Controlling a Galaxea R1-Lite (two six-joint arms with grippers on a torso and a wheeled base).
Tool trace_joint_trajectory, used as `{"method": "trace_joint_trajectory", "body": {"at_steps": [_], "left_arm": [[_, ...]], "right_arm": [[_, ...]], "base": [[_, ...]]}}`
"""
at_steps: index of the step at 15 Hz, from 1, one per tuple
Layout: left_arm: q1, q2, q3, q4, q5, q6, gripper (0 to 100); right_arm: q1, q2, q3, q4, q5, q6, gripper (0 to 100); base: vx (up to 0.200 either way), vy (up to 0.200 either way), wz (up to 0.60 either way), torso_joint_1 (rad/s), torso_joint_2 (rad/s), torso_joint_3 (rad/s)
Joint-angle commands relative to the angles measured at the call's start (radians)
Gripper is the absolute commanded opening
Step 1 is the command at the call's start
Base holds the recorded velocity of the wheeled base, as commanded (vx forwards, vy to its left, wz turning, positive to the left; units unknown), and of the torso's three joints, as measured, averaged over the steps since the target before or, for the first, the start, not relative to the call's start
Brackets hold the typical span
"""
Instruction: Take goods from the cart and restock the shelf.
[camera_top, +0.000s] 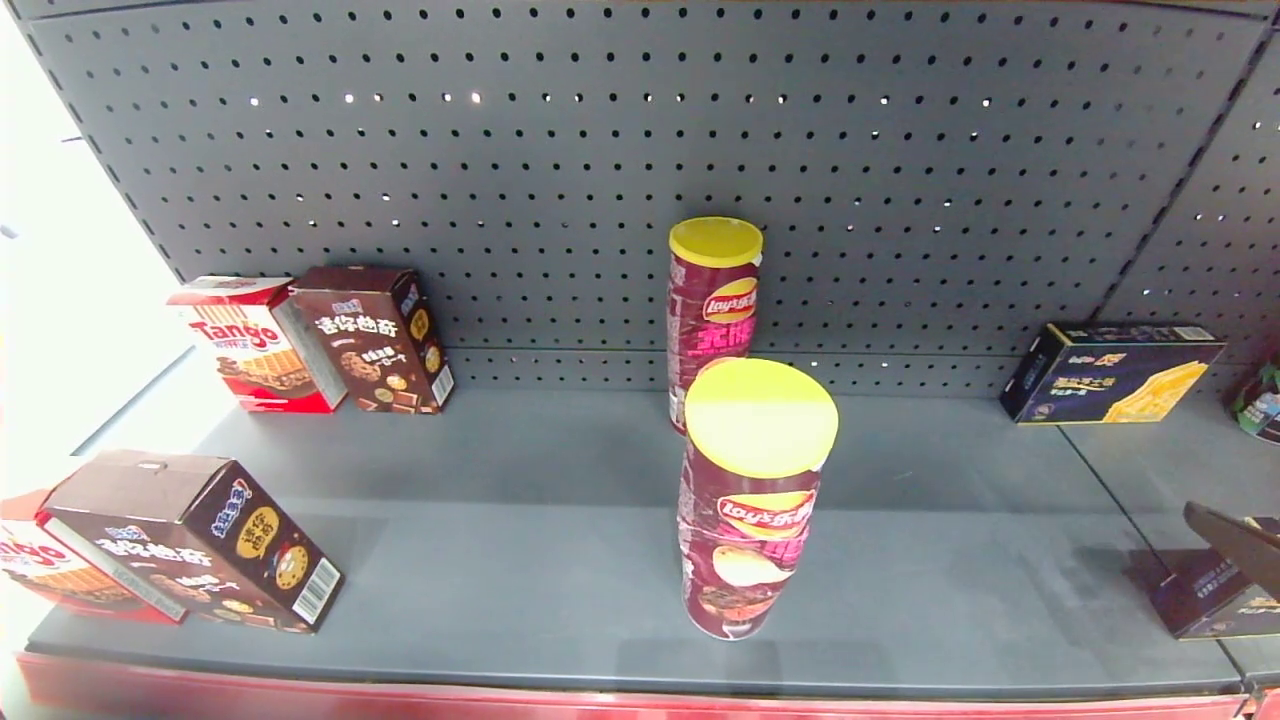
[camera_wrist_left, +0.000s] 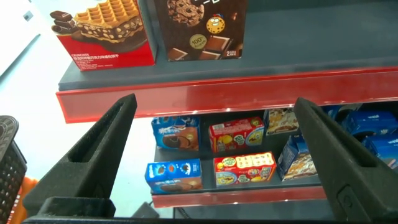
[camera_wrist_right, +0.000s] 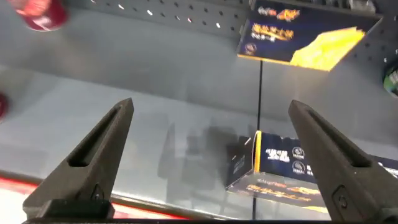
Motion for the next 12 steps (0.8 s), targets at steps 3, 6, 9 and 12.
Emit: {"method": "trace_joint_trajectory", "body": {"at_steps": [3,6,9,12], "left_arm": [[0.0,0.003,-0.001,0.0,0.0,0.0,100],[0.0,0.001,0.001,-0.003,0.0,-0.002,100],[0.0,0.001,0.001,-0.003,0.002,-0.003,100],[0.0,0.001,0.001,-0.003,0.002,-0.008,100]], "right_arm": [[0.208,0.112,-0.094,0.002,0.002,-0.012,100],[0.427,0.327,-0.147,-0.006,0.002,-0.01,100],[0.524,0.48,-0.201,-0.007,-0.001,-0.01,100],[0.539,0.549,-0.253,-0.007,-0.004,-0.01,100]], "base": [[0.0,0.0,0.0,0.0,0.0,0.0],[0.0,0.0,0.0,0.0,0.0,0.0],[0.0,0.0,0.0,0.0,0.0,0.0],[0.0,0.0,0.0,0.0,0.0,0.0]]}}
